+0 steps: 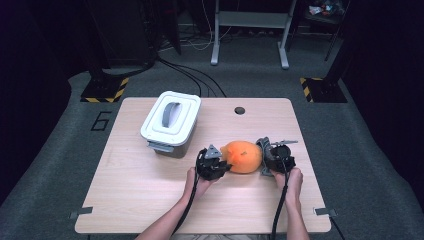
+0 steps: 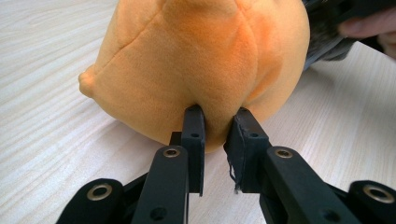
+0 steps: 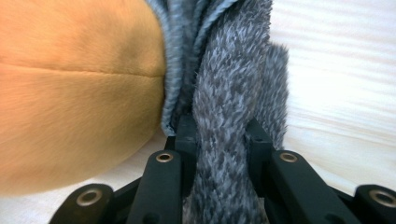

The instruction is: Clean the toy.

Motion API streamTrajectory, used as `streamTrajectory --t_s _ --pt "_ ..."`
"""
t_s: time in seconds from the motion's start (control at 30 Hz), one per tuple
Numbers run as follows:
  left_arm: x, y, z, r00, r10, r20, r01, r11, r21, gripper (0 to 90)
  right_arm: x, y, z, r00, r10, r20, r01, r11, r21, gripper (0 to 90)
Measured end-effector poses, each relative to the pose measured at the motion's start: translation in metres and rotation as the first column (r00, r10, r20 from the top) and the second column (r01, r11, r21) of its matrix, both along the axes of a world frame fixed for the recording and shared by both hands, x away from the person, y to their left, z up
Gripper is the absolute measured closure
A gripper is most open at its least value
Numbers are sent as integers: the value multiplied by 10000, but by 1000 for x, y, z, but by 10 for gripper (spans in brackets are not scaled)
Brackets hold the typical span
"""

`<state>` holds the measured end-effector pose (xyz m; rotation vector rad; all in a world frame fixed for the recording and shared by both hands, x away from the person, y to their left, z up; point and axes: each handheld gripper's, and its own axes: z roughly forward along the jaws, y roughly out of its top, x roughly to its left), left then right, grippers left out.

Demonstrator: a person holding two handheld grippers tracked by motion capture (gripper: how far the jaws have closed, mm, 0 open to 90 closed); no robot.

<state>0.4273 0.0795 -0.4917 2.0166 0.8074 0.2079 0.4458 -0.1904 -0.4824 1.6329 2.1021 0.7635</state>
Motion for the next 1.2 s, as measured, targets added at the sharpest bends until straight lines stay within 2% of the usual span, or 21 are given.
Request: streamTrajectory --t_s 0.1,0.13,0.17,0.3,0.4,0.53,0.63,0.83,0.87,1.0,1.13,1.2 --pt "0 1 0 10000 25 12 -25 10000 -5 768 -9 -2 15 9987 25 500 -23 10000 -29 731" --pt "0 1 -1 10000 47 24 -47 10000 -22 769 -11 -2 18 9987 -36 507 36 10000 15 731" --pt "0 1 -1 10000 48 31 -47 10000 -25 768 -15 -2 25 9968 52 802 -50 10000 -29 731" --pt "0 1 -1 10000 31 54 -31 10000 -23 768 -27 3 44 9907 205 1347 -201 9998 -47 731" --pt "0 1 -1 10000 43 45 -43 10000 -25 768 -36 10 60 9803 738 1834 -751 9972 4 731" --pt "0 1 -1 10000 50 68 -50 10000 -51 767 -42 26 72 9668 1302 2200 -1354 9908 85 731" --pt "0 1 -1 10000 54 61 -54 10000 -27 765 -42 37 73 9619 1658 2172 -1679 9858 -89 730" --pt "1 2 -1 9999 74 155 -73 10000 -27 742 -30 52 60 9701 1778 1653 -1736 9840 -394 732" --pt "0 2 -1 9997 165 178 -164 9998 -77 720 -28 52 59 9706 1772 1626 -1730 9841 -398 732" --pt "-3 0 1 9975 376 595 -390 9990 231 572 -23 51 58 9725 1657 1634 -1608 9861 -425 732" --pt "-4 -4 -2 9935 421 1058 -516 9947 892 455 -18 49 57 9748 1545 1608 -1509 9879 -348 732" --pt "-3 -5 -5 9937 444 1030 -542 9940 945 419 -16 48 56 9760 1493 1585 -1465 9888 -293 733"
